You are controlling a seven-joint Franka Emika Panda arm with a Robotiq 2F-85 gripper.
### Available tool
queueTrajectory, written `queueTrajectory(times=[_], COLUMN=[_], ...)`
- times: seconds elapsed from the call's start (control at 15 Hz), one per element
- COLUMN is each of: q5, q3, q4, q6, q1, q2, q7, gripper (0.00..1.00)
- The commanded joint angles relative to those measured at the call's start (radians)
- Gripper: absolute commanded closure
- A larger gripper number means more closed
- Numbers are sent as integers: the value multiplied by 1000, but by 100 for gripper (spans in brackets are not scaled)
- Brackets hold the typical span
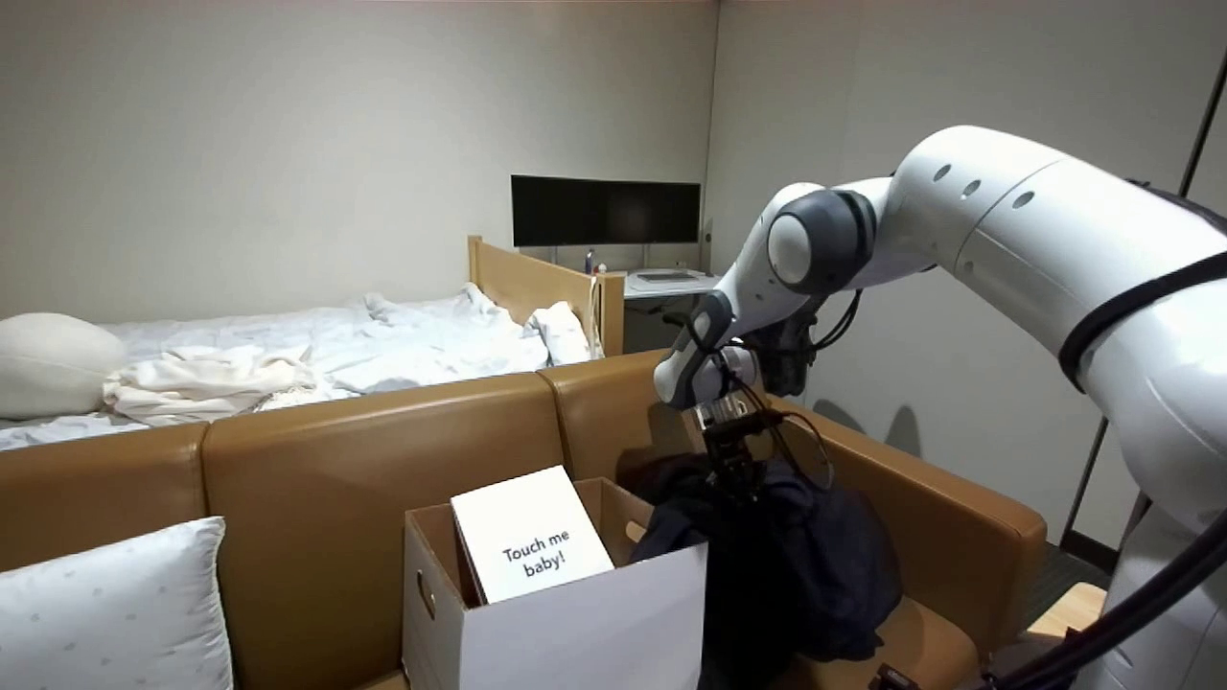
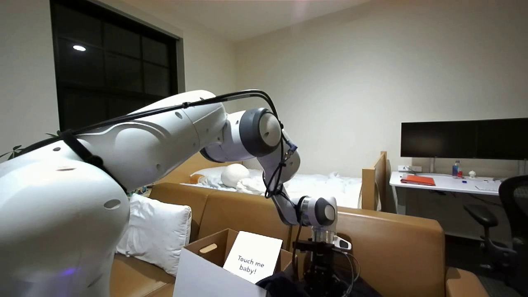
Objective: Place one item of black clothing inside the white box
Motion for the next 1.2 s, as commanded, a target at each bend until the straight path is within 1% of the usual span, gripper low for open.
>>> queueTrajectory(times=[0.0,0.13,0.33,0.53,0.6,0.67,0.73,0.8,0.87,0.93,1.0,1.13], q5=[-69,-83,-59,-43,-64,-117,-164,-205,-155,-180,-187,-191], q3=[-24,-26,-21,-21,-39,-71,-89,-90,-52,-57,-62,-64], q4=[-231,-316,-444,-554,-575,-584,-587,-560,-517,-518,-520,-529], q6=[172,270,381,443,428,365,296,154,271,198,163,152], q1=[35,44,42,37,48,71,78,57,40,35,32,30], q2=[-209,-303,-452,-605,-650,-696,-739,-768,-665,-704,-733,-752], q7=[-2,14,31,50,71,106,111,21,72,61,51,43], gripper=[99,99,99,99,99,99,99,99,96,96,96,96])
